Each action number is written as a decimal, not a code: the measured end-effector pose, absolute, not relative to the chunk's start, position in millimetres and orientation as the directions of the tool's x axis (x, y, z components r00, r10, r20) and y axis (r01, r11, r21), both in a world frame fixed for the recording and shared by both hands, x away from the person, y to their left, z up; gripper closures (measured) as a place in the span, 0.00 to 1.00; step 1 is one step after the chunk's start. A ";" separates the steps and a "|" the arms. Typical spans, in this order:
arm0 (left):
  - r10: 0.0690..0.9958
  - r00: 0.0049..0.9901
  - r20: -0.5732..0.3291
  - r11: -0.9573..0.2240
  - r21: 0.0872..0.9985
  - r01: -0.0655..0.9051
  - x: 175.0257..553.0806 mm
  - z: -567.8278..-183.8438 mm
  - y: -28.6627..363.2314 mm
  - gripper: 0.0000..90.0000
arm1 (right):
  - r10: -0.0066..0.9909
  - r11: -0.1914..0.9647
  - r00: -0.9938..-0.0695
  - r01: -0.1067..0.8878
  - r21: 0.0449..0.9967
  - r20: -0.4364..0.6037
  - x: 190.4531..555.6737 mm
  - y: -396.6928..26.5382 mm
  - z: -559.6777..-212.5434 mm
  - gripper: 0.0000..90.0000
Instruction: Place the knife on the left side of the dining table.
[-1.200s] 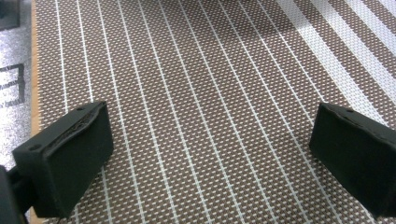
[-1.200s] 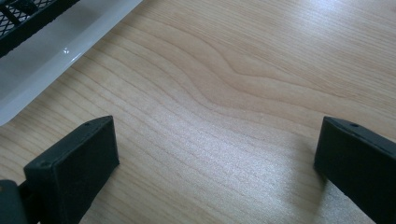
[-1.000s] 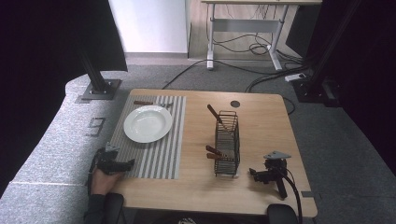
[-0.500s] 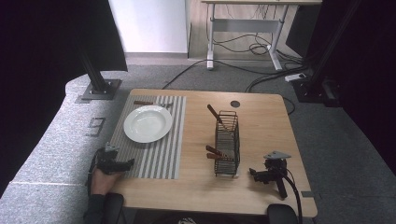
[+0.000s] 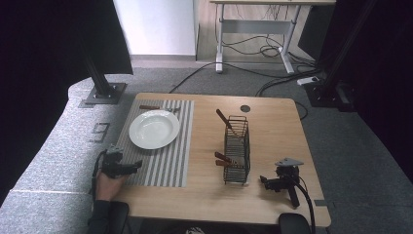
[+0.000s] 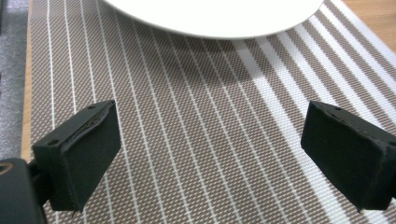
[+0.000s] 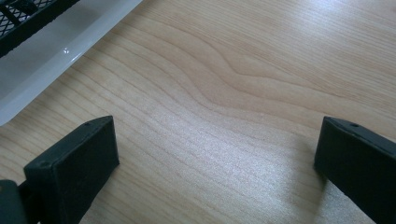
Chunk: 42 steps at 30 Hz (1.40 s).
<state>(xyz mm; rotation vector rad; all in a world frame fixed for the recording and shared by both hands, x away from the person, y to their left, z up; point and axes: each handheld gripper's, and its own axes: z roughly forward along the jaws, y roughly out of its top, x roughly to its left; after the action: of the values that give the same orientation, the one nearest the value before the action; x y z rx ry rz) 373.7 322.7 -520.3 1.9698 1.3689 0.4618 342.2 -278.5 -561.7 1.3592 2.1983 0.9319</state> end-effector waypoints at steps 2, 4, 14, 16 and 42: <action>0.916 0.390 -0.090 -0.217 0.707 0.673 375.1 -516.8 320.3 0.05 | 0.891 0.308 -0.453 0.631 0.712 0.015 342.2 -278.6 -561.7 0.00; 0.914 0.396 -0.086 -0.223 0.711 0.667 376.4 -512.5 318.0 0.05 | 0.892 0.308 -0.453 0.631 0.712 0.016 342.2 -278.6 -561.7 0.00; 0.895 0.441 -0.069 -0.257 0.728 0.636 382.9 -493.4 304.6 0.06 | 0.891 0.308 -0.453 0.631 0.712 0.015 342.2 -278.6 -561.7 0.00; 0.890 0.450 -0.068 -0.261 0.733 0.628 385.6 -487.3 299.7 0.06 | 0.892 0.308 -0.453 0.631 0.712 0.016 342.2 -278.5 -561.7 0.00; 0.853 0.519 -0.062 -0.299 0.756 0.582 413.1 -442.0 250.5 0.07 | 0.891 0.308 -0.453 0.631 0.712 0.015 342.2 -278.6 -561.7 0.00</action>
<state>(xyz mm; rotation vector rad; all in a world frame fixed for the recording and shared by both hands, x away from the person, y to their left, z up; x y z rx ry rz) 413.1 250.5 -442.0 2.0088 1.1671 0.4591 342.2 -278.6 -561.7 1.3588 2.1985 0.9320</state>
